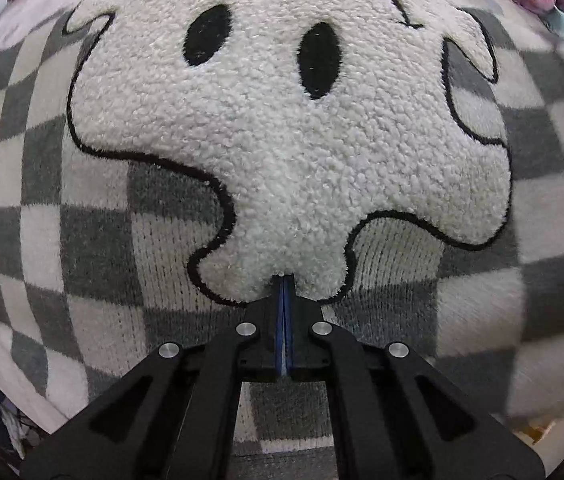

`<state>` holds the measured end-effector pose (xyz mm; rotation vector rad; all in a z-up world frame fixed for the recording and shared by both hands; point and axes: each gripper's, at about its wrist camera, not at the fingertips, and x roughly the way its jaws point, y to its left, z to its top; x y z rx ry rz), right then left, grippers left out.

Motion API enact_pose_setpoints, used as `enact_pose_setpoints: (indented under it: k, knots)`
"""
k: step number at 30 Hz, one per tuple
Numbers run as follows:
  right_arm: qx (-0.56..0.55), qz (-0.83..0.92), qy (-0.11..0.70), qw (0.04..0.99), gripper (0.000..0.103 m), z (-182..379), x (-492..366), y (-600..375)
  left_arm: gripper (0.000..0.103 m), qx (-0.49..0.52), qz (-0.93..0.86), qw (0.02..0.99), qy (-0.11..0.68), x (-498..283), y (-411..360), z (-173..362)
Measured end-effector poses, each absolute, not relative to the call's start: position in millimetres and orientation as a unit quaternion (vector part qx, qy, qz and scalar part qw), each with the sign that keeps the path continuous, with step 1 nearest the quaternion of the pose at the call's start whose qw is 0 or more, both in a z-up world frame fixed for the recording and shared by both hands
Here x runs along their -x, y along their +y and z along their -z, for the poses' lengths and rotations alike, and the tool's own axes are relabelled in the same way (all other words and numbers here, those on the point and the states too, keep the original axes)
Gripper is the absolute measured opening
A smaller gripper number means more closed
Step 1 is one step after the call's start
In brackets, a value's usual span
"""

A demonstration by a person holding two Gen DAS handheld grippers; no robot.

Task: Fold large clothes
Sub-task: 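Lift the rolled side with the right gripper and fold it over the body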

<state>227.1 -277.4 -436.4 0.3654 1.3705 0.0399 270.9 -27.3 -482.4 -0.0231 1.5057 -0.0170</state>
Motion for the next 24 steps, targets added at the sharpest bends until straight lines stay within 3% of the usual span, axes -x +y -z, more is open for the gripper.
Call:
enact_pose_setpoints:
  k: [6, 14, 24]
  knots:
    - [-0.115, -0.075, 0.597, 0.79, 0.03, 390.4, -229.1, -221.3, 0.001, 0.004, 0.011, 0.743, 0.669, -254.2, -41.4, 476.8]
    - [0.008, -0.138, 0.577, 0.805, 0.029, 371.8, -223.8, -151.0, 0.001, 0.033, 0.048, 0.755, 0.654, -237.8, -26.7, 491.4]
    - [0.056, -0.245, 0.586, 0.77, 0.029, 345.6, -233.4, -43.1, 0.0, 0.085, 0.034, 0.776, 0.624, -205.0, 131.2, 393.7]
